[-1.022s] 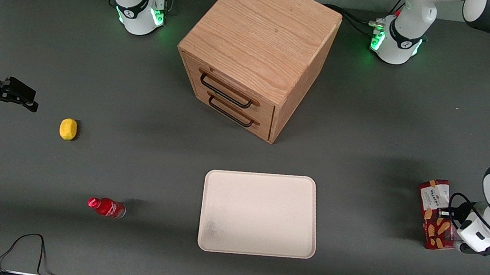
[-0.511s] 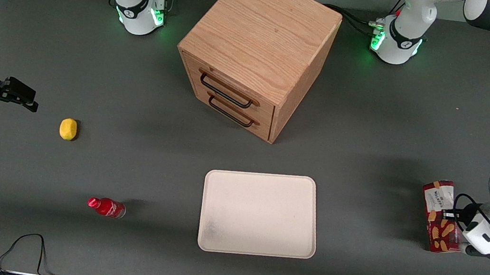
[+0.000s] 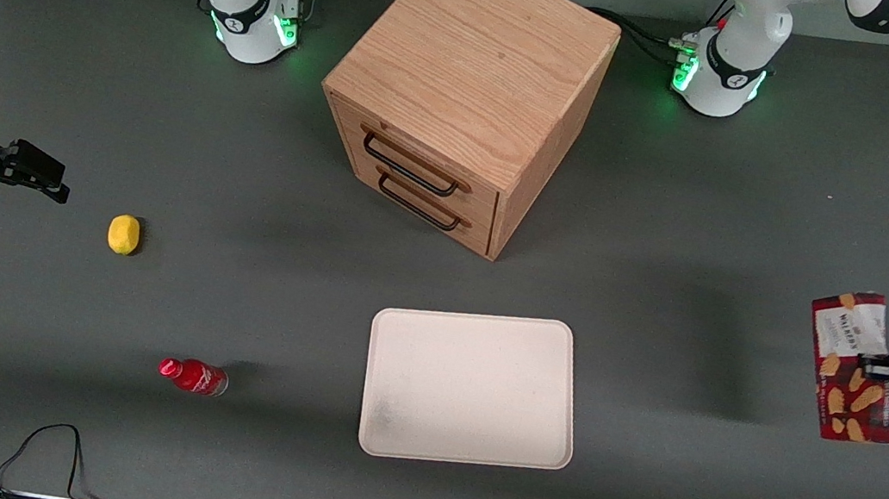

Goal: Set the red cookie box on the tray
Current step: 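Close the left gripper on the box end and lift it upright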

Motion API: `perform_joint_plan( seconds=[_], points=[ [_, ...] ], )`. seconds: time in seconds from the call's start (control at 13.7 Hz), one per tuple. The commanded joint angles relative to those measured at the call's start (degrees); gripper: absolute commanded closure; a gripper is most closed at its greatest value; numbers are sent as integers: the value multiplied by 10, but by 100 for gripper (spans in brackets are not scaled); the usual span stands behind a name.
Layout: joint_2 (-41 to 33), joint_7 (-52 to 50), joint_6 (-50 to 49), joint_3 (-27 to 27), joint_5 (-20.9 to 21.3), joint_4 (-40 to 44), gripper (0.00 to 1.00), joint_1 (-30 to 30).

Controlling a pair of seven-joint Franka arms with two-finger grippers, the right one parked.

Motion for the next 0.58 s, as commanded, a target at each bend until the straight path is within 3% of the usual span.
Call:
perform_joint_plan(
  seconds=[0.0,0.51],
  points=[
    [-3,5,-91,1,-1,76,100,-5],
    [-34,-3,-116,-3,-7,80,100,-29]
  ],
)
